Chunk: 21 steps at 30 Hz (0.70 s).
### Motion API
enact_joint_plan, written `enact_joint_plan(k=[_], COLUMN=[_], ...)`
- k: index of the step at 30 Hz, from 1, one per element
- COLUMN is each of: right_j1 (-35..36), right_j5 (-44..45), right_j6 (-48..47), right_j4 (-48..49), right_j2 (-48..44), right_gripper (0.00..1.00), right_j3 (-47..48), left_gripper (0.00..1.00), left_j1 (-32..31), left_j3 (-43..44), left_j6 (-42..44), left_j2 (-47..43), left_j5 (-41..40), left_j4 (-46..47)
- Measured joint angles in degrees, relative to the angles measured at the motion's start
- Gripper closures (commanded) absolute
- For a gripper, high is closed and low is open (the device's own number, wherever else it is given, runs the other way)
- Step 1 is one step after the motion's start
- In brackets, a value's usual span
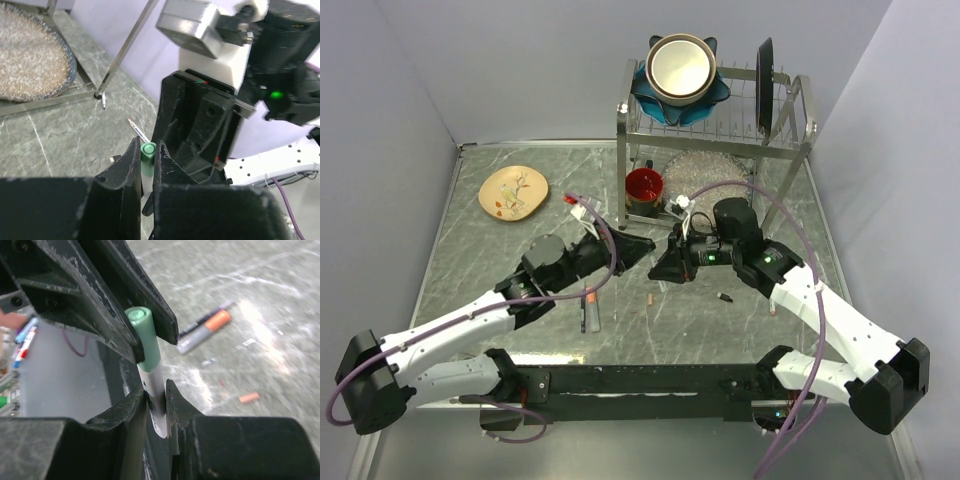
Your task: Insert the pens into the pen caps
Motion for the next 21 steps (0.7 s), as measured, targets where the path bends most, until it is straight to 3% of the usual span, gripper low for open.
enact_joint_plan(k=[9,11,15,18,19,21], right_j1=[1.2,1.4,2.3,3.8,4.2,4.8], right_j5=[9.4,10.4,11.6,13.6,14.0,14.8], right_j6=[-4.7,-5.2,-5.6,-6.0,-6.1,-6.3], right_j4=[-7.9,-8.3,-6.4,-0.7,1.4,7.7], right_j2=[0.9,0.9,0.6,-0.4,-0.9,-2.3], right_gripper=[1.00,1.00,1.00,1.00,1.00,1.00], right_j3=[5.1,5.2,5.1,4.4,4.1,3.0], left_gripper=[0.99,0.88,0.80,0.69,0.60,0.56], left_j1=[-0.3,-0.3,0.5,2.5,3.0,3.7], left_j3=[6.9,9.3,15.0,20.8,22.6,26.4], left_j6=[0.0,0.2,1.1,1.6,1.7,2.1], left_j2=[4.9,5.5,6.1,6.1,6.1,6.1], left_j5=[-1.3,-1.2,-0.3,2.6,3.5,5.2], left_j4=[-6.3,-9.3,-17.0,-23.9,-25.7,-31.0])
